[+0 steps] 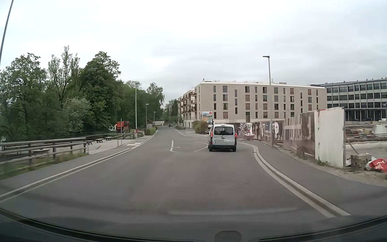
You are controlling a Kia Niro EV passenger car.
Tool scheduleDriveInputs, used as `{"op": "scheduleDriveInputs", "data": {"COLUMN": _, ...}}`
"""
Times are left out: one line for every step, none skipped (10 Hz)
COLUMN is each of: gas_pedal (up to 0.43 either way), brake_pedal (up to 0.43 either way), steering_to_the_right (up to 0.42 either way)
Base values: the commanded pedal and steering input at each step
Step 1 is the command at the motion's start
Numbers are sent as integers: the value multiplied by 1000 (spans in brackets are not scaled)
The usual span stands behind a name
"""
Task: Follow the waypoints while adhering to traffic rules and regulations
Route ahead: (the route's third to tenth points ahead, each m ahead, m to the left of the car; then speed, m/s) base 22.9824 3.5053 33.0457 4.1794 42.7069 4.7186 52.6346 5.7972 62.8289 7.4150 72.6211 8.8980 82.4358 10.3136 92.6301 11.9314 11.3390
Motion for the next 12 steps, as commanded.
{"op": "scheduleDriveInputs", "data": {"gas_pedal": 0, "brake_pedal": 171, "steering_to_the_right": 38}}
{"op": "scheduleDriveInputs", "data": {"gas_pedal": 0, "brake_pedal": 171, "steering_to_the_right": 44}}
{"op": "scheduleDriveInputs", "data": {"gas_pedal": 0, "brake_pedal": 171, "steering_to_the_right": 47}}
{"op": "scheduleDriveInputs", "data": {"gas_pedal": 0, "brake_pedal": 171, "steering_to_the_right": 47}}
{"op": "scheduleDriveInputs", "data": {"gas_pedal": 0, "brake_pedal": 171, "steering_to_the_right": 46}}
{"op": "scheduleDriveInputs", "data": {"gas_pedal": 0, "brake_pedal": 171, "steering_to_the_right": 47}}
{"op": "scheduleDriveInputs", "data": {"gas_pedal": 0, "brake_pedal": 171, "steering_to_the_right": 48}}
{"op": "scheduleDriveInputs", "data": {"gas_pedal": 0, "brake_pedal": 171, "steering_to_the_right": 45}}
{"op": "scheduleDriveInputs", "data": {"gas_pedal": 0, "brake_pedal": 171, "steering_to_the_right": 36}}
{"op": "scheduleDriveInputs", "data": {"gas_pedal": 0, "brake_pedal": 171, "steering_to_the_right": 20}}
{"op": "scheduleDriveInputs", "data": {"gas_pedal": 0, "brake_pedal": 171, "steering_to_the_right": 9}}
{"op": "scheduleDriveInputs", "data": {"gas_pedal": 0, "brake_pedal": 165, "steering_to_the_right": -4}}
